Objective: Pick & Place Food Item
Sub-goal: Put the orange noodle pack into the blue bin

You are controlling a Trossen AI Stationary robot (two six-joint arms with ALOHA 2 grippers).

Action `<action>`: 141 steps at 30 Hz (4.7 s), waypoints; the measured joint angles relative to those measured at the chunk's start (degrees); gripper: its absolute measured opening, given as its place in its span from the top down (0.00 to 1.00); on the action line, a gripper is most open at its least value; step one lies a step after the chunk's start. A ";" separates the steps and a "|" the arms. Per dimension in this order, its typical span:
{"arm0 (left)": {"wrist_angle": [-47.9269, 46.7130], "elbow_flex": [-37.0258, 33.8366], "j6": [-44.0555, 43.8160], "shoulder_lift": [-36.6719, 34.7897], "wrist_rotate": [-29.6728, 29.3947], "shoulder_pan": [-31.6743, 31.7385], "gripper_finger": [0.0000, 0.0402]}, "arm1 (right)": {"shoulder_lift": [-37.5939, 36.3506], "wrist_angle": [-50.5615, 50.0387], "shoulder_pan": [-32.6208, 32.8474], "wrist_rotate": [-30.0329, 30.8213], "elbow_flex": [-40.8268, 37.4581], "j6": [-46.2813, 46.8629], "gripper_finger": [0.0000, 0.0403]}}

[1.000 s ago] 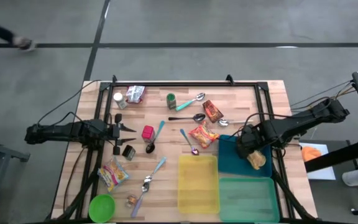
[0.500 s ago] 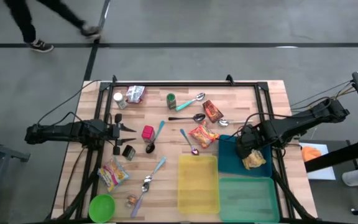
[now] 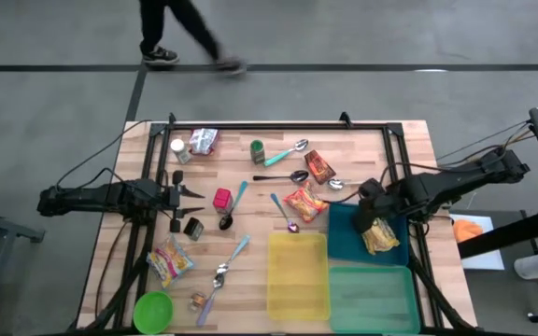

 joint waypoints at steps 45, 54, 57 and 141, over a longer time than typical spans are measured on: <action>0.02 0.00 0.00 0.00 -0.02 0.00 0.60 | 44.62 14.60 -12.38 3.86 25.70 -26.24 0.37; 0.02 0.00 0.00 0.00 0.00 0.00 0.60 | 44.56 18.57 -14.49 0.01 21.68 -26.51 0.37; 0.01 0.00 0.00 0.00 -0.01 0.01 0.60 | 44.56 21.04 -14.51 -1.20 19.92 -26.51 0.37; 0.01 0.00 0.00 0.00 -0.01 0.00 0.61 | 12.36 6.77 -7.09 -2.21 17.50 -23.07 0.98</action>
